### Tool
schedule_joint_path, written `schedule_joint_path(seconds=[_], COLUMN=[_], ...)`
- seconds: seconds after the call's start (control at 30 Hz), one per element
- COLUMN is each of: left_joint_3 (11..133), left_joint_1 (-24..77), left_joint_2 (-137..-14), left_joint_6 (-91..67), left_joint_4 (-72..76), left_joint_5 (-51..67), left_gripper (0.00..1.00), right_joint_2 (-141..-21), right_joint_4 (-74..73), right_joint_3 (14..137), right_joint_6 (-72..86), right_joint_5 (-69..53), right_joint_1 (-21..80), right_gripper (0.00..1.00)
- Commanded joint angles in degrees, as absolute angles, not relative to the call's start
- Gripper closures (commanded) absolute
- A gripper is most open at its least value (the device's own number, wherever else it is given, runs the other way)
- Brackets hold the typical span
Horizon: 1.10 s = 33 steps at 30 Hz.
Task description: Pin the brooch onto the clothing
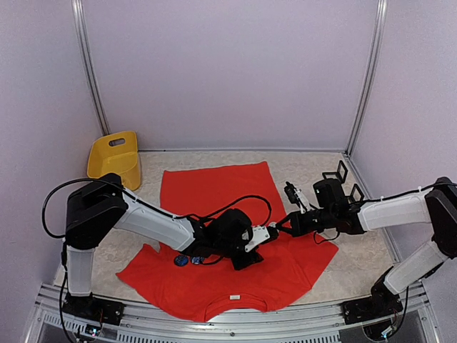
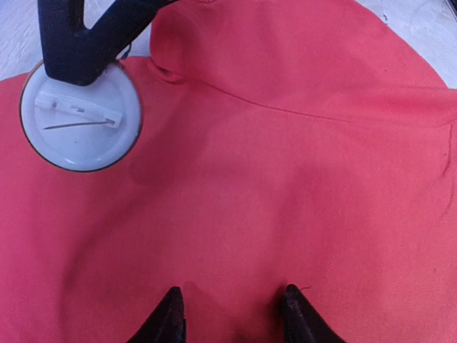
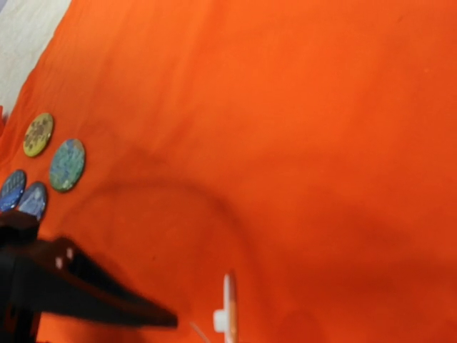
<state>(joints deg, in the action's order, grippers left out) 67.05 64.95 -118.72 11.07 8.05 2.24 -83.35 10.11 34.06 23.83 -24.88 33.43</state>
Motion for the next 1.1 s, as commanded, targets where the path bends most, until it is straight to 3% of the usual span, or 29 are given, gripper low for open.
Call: schedule_joint_path(seconds=[0.0,0.07,0.17,0.3,0.53,1.07], left_joint_3=[66.58,65.59,64.65,64.14,61.66,58.10], left_joint_1=[65.30,65.32,65.30,65.30,65.36,65.18], left_joint_2=[-120.75,-119.94,-118.87,-117.86,-114.39,-111.60], left_joint_6=[11.83,11.66,11.49,10.35,8.89,7.43], left_joint_4=[5.86,6.37,7.01,8.36,13.71,18.98], left_joint_5=[5.66,6.22,6.69,7.47,8.45,11.35], left_gripper=[0.67,0.78,0.84,1.00,1.00,1.00], right_joint_2=[-82.36,-82.15,-82.16,-82.48,-80.68,-82.31], right_joint_4=[10.16,10.27,10.69,11.74,21.21,56.30], right_joint_3=[33.34,32.87,32.29,31.89,27.25,11.71], right_joint_6=[23.29,23.18,22.69,22.00,19.18,-0.92], right_joint_5=[-26.23,-26.46,-27.00,-28.52,-27.98,-10.72], right_joint_1=[32.81,32.85,32.82,32.85,34.42,44.75], right_gripper=[1.00,1.00,1.00,1.00,1.00,1.00])
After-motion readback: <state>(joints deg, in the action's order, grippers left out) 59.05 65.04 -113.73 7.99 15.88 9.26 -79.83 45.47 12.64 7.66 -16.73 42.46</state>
